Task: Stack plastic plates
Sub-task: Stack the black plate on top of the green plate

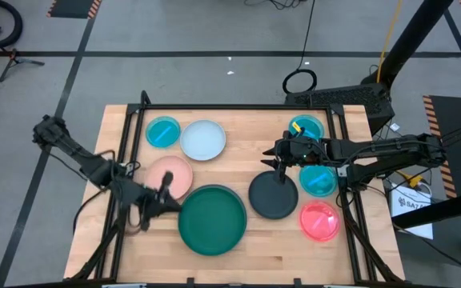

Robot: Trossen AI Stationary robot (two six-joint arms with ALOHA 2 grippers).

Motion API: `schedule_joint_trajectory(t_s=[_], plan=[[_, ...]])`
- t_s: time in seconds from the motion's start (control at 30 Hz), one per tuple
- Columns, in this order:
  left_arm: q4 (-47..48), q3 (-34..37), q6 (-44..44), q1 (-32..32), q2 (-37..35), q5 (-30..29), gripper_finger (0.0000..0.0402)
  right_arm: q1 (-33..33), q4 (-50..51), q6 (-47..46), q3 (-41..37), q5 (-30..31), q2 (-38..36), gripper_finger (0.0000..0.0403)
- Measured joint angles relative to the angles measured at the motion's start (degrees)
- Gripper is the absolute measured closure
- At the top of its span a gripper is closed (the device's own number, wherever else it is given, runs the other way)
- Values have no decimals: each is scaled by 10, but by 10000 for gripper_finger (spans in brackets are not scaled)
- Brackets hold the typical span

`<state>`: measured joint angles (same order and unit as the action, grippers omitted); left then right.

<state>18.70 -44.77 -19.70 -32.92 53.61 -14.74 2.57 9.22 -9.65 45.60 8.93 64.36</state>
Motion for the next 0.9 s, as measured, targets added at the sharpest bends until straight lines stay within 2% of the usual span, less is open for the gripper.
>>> schedule_joint_trajectory(t_s=[0.07, 0.2, 0.37, 0.67, 0.9], plan=[[0, 17, 9, 38, -31, 6, 353, 0, 0, 0, 0, 0, 0, 273], [-23, 61, 7, 111, -103, 59, 353, 0, -1, -1, 0, 0, 0, 273], [-54, 111, 26, 172, -169, 66, 353, 0, -6, -1, 0, 0, 0, 273], [-58, 136, 27, 200, -231, 72, 353, 0, -13, -31, 0, 0, 14, 273], [-18, 136, 23, 219, -272, 15, 353, 0, -10, -46, 0, -2, 66, 273]])
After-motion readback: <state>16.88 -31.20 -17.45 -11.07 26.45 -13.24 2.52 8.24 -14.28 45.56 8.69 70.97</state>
